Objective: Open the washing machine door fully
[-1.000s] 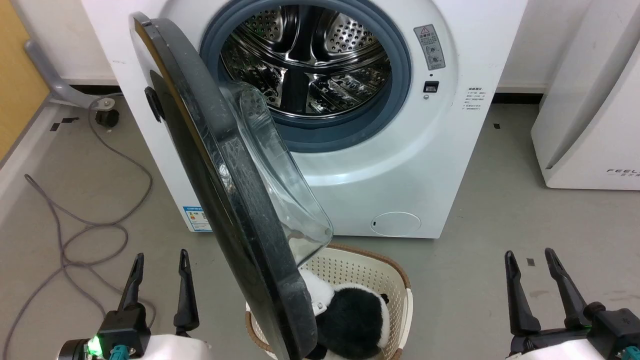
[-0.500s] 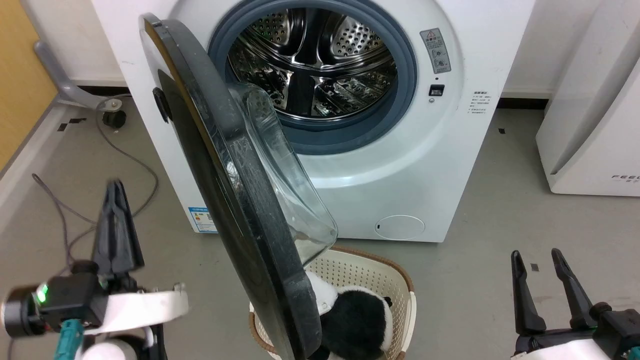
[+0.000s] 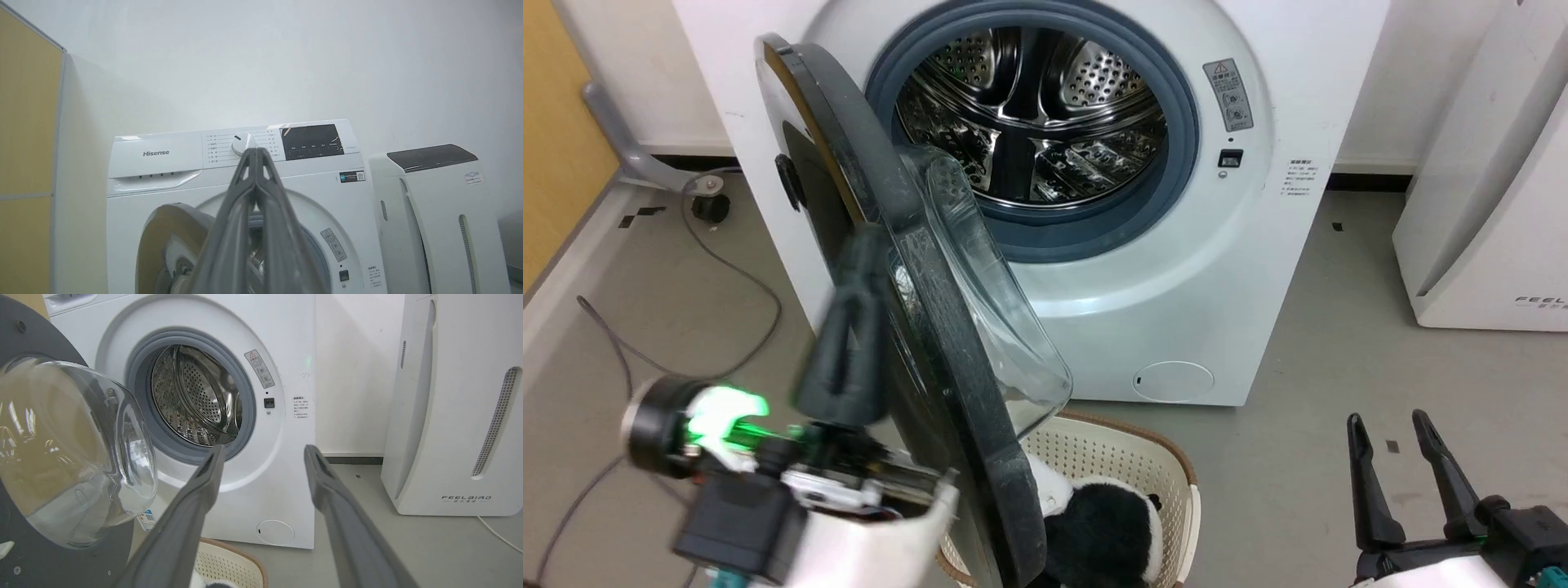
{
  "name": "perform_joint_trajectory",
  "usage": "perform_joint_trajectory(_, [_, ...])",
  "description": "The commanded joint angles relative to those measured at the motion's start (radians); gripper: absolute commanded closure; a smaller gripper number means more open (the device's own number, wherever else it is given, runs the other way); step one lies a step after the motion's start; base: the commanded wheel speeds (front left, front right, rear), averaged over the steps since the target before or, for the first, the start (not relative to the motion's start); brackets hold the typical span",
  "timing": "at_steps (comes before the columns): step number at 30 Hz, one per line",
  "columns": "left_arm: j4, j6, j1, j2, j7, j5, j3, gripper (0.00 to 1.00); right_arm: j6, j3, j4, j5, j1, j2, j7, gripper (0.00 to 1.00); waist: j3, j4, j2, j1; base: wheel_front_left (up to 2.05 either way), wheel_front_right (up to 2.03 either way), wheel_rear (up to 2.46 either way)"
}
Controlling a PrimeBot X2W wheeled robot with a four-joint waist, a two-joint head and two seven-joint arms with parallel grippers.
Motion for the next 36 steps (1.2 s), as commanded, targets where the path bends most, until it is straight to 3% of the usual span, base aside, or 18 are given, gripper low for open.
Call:
perform_joint_trajectory(1, [-0.008,-0.011,0.009,0.001,-0.004,0.013,-0.03,1.0,0.001,0.001,0.002,0.002,0.017,0.003,-0.004,0.0,-0.004,0.002,0.0,0.0,0.0,0.0,0.0])
perform_joint_trajectory(12, [0.005,-0.058,0.069,0.017,-0.004,0.043,-0.27,1.0,0.001,0.005,0.003,0.0,0.028,0.003,-0.004,0.0,-0.015,0.024,0.0,0.0,0.0,0.0,0.0])
perform_joint_trajectory(21, [0.103,-0.067,0.125,0.032,-0.004,0.043,-0.408,1.0,0.001,0.01,0.006,0.003,0.027,0.003,-0.004,0.0,-0.005,0.045,0.0,0.0,0.0,0.0,0.0])
perform_joint_trajectory(28, [0.209,-0.057,0.153,0.041,-0.004,0.043,-0.46,1.0,0.001,0.012,0.013,0.004,0.022,0.003,-0.004,0.0,0.008,0.053,0.0,0.0,0.0,0.0,0.0])
perform_joint_trajectory(36, [0.326,-0.018,0.176,0.047,-0.004,0.016,-0.45,1.0,0.001,0.008,0.022,0.004,0.021,0.003,-0.004,0.0,0.021,0.06,0.0,0.0,0.0,0.0,0.0])
